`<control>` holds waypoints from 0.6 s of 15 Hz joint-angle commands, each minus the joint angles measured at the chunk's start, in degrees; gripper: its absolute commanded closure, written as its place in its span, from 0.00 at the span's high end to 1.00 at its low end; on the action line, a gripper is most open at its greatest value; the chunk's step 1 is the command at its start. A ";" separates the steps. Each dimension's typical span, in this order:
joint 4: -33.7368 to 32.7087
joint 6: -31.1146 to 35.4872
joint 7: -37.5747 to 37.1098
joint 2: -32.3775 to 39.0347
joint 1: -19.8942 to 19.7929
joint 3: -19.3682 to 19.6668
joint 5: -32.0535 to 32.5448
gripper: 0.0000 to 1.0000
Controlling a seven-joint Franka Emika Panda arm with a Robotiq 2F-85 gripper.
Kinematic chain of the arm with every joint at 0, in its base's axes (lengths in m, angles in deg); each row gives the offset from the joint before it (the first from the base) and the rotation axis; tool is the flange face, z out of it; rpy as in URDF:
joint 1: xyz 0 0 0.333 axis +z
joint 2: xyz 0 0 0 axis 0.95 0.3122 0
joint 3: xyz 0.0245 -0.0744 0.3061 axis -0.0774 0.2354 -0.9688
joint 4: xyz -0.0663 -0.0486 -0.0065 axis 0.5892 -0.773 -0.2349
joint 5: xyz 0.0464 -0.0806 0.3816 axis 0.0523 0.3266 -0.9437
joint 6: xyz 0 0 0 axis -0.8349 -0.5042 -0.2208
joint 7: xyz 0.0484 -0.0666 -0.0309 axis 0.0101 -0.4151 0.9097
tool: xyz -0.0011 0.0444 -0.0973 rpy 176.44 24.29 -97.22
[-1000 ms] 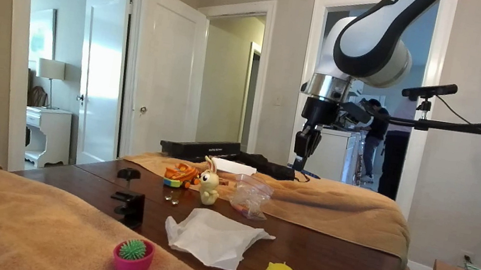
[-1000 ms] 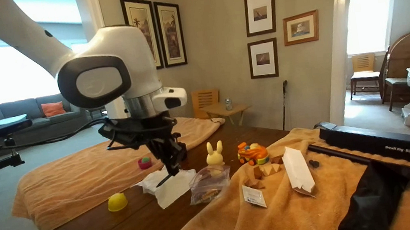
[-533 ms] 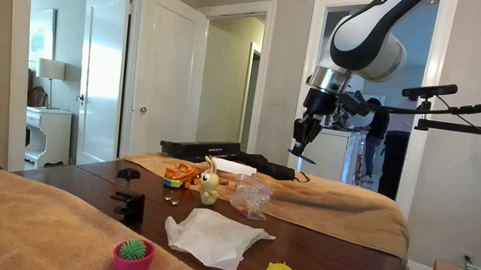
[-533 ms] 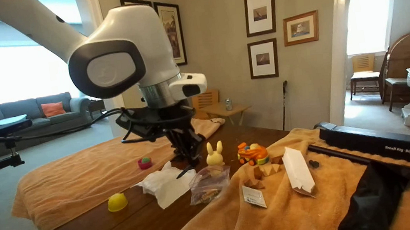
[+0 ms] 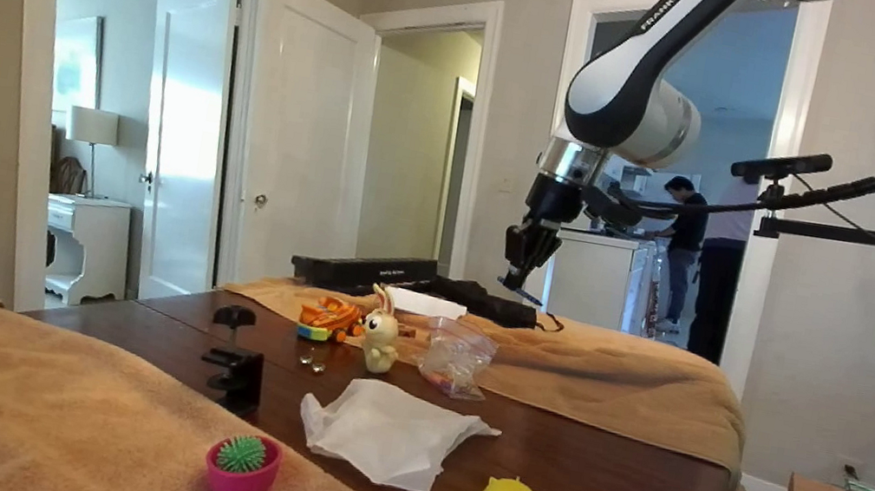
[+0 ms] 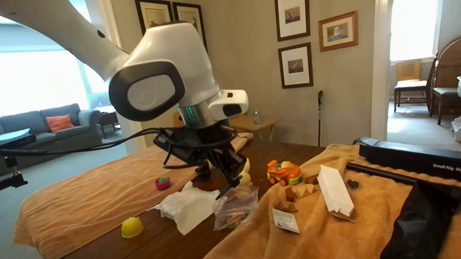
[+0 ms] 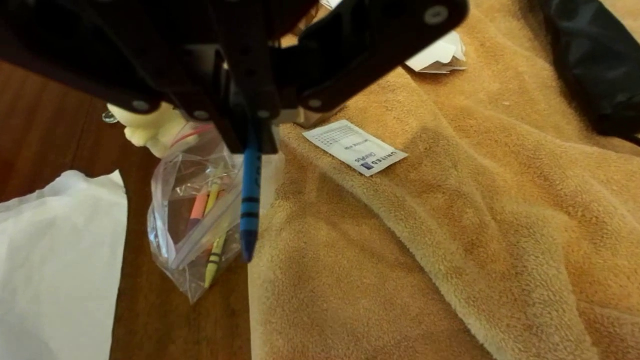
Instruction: Pick up the crayon and put it into the clear plastic bag
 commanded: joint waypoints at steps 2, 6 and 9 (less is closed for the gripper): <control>-3.87 3.42 0.46 6.03 0.95 -1.96 -6.45 0.02; -5.95 5.40 -0.27 9.13 0.25 -4.15 -7.66 0.02; -7.00 8.99 -0.14 11.72 0.87 -4.25 -8.46 0.02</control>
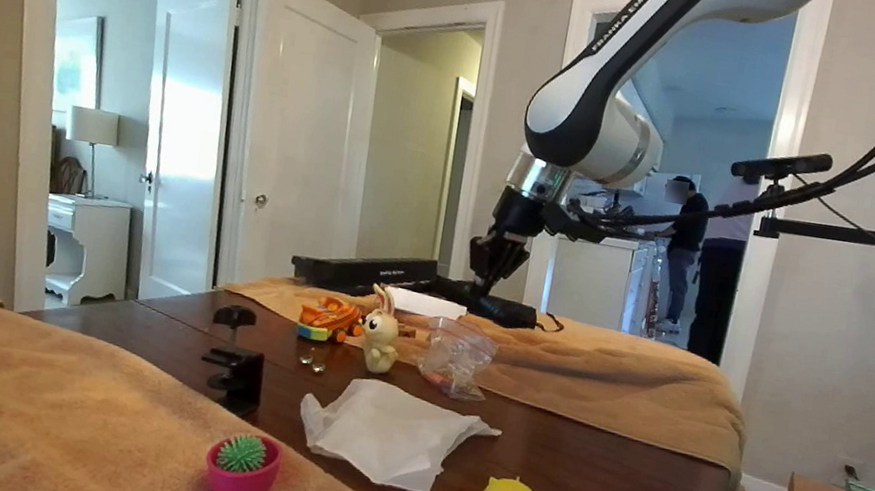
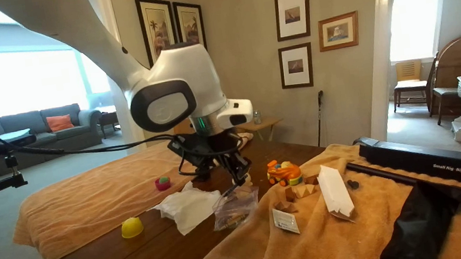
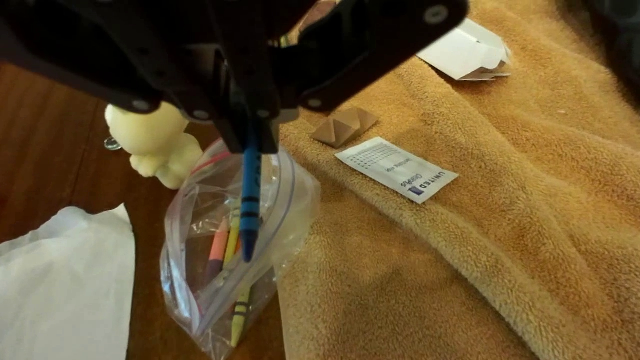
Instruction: Pick up the crayon and put it into the clear plastic bag
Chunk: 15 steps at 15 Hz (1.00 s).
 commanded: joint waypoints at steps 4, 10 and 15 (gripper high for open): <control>-2.49 5.91 -0.24 5.53 0.30 -1.80 -3.03 0.02; -3.23 9.73 -2.25 7.94 -0.04 -4.08 -5.13 0.02; -3.69 10.57 -2.37 8.87 -0.30 -5.87 -6.66 0.02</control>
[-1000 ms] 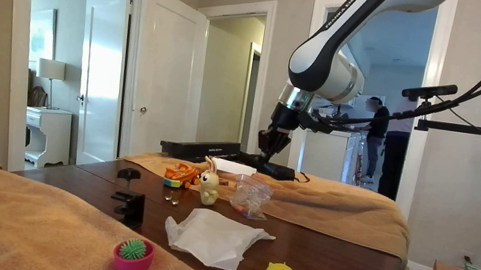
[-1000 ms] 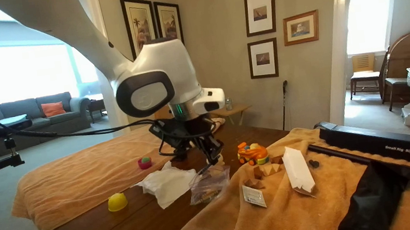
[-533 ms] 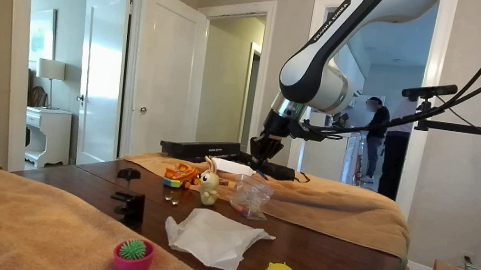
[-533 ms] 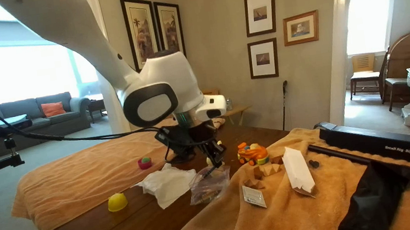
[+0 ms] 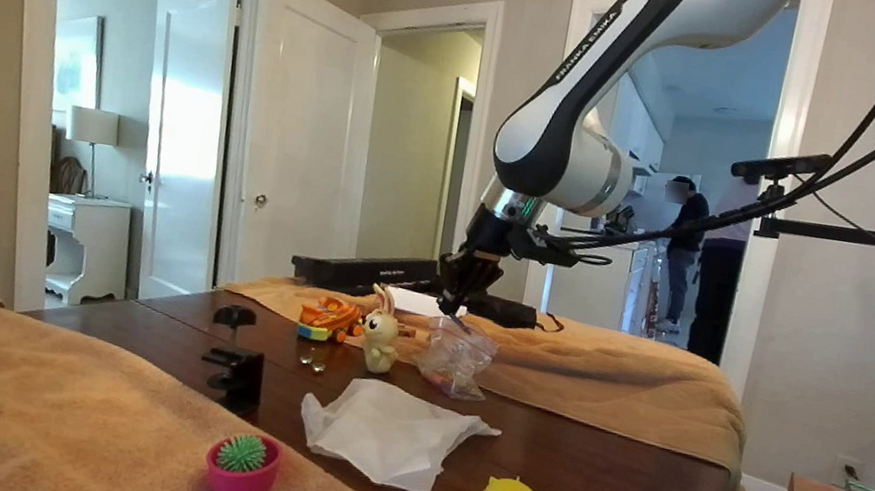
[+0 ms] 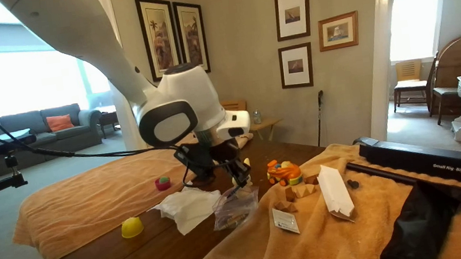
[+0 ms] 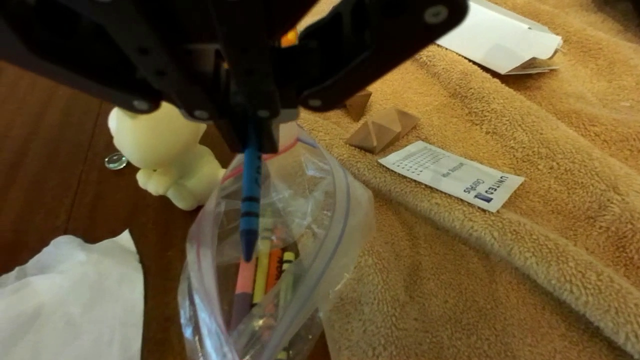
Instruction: Pick up the crayon and put it into the clear plastic bag
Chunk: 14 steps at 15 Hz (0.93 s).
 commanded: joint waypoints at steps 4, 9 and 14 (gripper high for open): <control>-1.28 0.89 -0.75 1.69 -0.21 -1.22 -1.57 0.02; -1.24 0.56 -1.28 1.30 0.08 -0.63 -0.88 0.48; -1.52 0.38 -1.47 1.03 0.14 -0.44 -0.74 0.83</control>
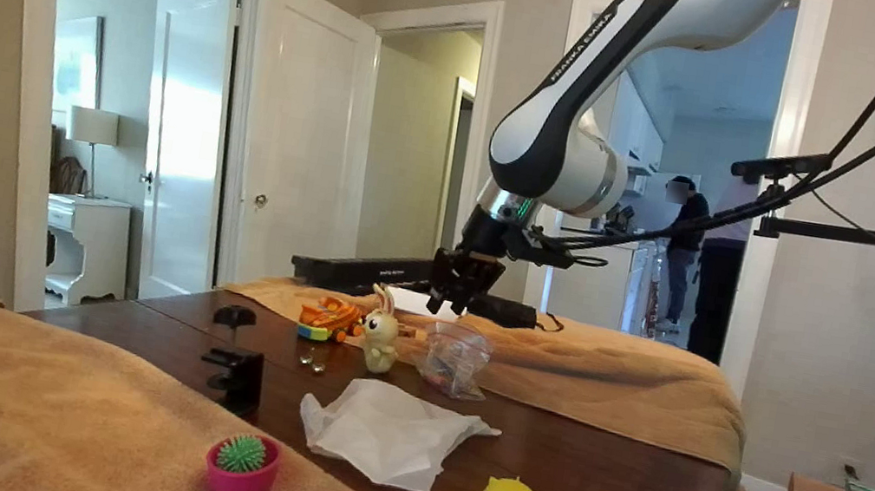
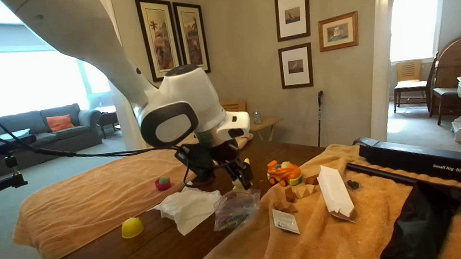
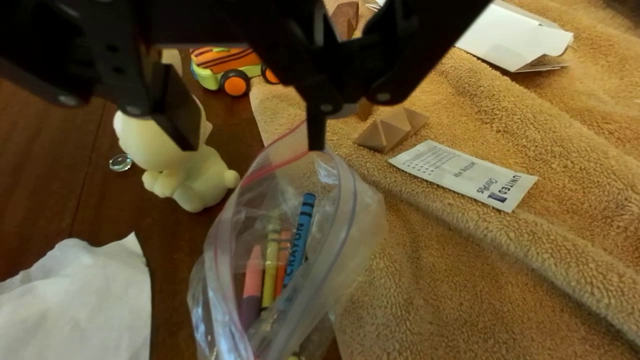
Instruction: Pick up the crayon and put it into the clear plastic bag
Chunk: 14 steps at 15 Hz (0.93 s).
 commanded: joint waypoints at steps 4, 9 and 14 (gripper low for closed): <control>-0.35 0.03 -0.88 -0.17 0.31 0.47 0.05 1.00; 0.53 -2.37 -2.97 -1.54 1.72 2.40 2.46 1.00; 3.48 -21.08 -16.85 -10.64 2.70 4.39 16.49 1.00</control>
